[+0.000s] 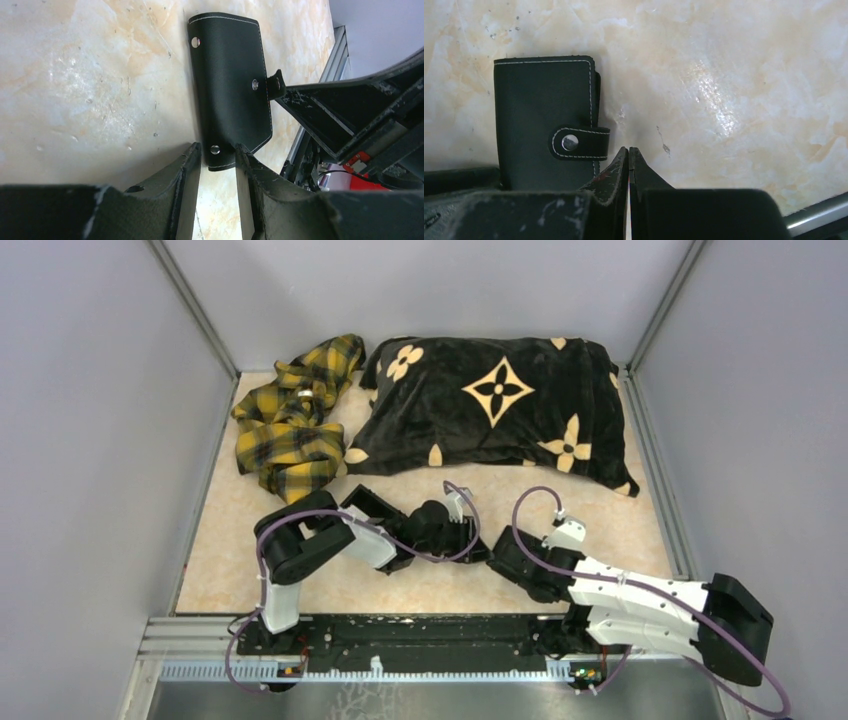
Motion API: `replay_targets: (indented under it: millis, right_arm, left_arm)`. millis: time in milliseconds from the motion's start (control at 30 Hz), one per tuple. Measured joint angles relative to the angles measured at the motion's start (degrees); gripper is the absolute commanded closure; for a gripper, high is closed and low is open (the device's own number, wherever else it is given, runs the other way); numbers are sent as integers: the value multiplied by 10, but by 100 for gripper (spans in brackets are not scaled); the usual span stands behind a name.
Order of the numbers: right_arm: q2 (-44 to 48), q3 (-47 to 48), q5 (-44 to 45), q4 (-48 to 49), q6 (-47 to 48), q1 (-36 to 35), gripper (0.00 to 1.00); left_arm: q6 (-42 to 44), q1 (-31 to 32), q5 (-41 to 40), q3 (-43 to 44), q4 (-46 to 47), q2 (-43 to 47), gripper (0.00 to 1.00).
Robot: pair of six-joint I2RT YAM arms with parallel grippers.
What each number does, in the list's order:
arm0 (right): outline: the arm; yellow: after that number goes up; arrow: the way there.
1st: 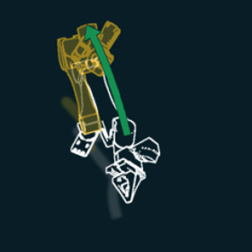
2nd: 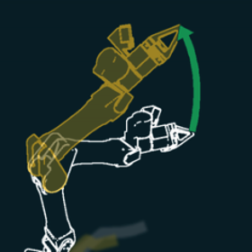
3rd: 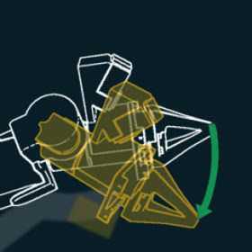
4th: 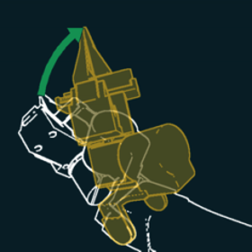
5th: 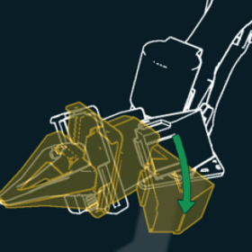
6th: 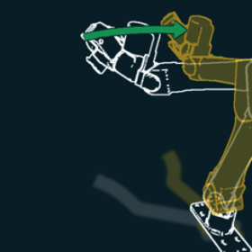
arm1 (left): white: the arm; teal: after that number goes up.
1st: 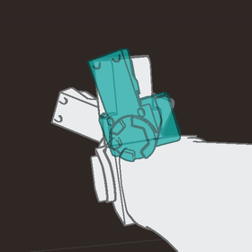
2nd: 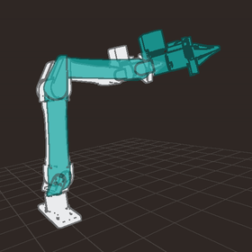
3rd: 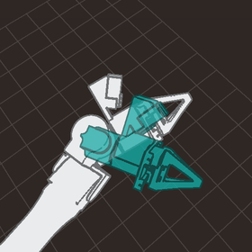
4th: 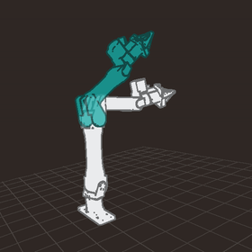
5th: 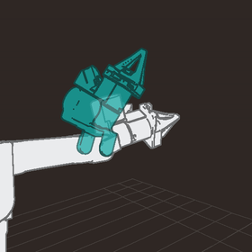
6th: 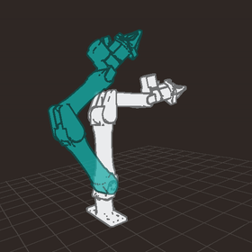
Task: Put the credit cards into the card holder
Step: Close the card holder at the center of the board.
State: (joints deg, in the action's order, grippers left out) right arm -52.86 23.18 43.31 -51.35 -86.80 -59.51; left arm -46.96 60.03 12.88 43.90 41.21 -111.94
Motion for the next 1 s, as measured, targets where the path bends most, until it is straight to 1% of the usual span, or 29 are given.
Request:
replay_targets:
  millis: [233,333,700,1000]
  right_arm:
    - [-1,-19,-23,94,72,61,100]
    - [-6,-19,-30,126,100,70,100]
    - [-67,-16,-42,233,203,100,100]
    - [-106,-4,-70,308,286,129,100]
  left_arm:
    - [-7,0,2,-17,19,4,59]
    - [-12,0,2,-24,29,4,59]
    - [-28,1,5,-65,66,16,60]
    - [-47,4,7,-96,92,26,60]
